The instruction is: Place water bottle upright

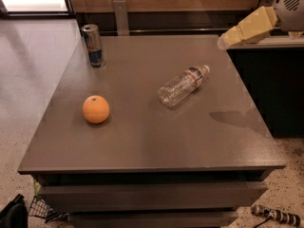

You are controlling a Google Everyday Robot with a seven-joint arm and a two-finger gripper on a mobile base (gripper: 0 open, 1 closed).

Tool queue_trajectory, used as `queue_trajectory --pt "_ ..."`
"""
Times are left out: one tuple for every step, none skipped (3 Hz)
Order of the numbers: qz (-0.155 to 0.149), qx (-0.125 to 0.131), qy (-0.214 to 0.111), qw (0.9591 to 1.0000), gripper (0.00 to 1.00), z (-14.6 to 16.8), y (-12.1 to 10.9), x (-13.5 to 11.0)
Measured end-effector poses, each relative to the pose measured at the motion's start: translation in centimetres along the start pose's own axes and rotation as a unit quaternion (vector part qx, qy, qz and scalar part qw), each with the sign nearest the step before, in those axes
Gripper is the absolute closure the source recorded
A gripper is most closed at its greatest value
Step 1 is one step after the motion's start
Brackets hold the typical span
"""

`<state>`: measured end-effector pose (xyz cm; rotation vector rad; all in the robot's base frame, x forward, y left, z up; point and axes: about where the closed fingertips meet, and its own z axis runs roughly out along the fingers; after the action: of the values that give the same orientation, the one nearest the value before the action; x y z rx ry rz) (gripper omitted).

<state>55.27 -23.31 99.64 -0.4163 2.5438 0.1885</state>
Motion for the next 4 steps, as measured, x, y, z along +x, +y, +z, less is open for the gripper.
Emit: queue_trajectory --pt "0.046 0.086 0.079 0.9921 0.0 2.3 0.3 -1.4" --pt "0.137 0.141 0.116 0.9736 0.0 3.3 0.2 -1.5" --pt "0.226 0.168 0.106 0.9535 0.0 2.3 -0.2 -0.9" --pt "0.303 0.185 0.079 0.9317 0.0 1.9 -0.3 -0.6"
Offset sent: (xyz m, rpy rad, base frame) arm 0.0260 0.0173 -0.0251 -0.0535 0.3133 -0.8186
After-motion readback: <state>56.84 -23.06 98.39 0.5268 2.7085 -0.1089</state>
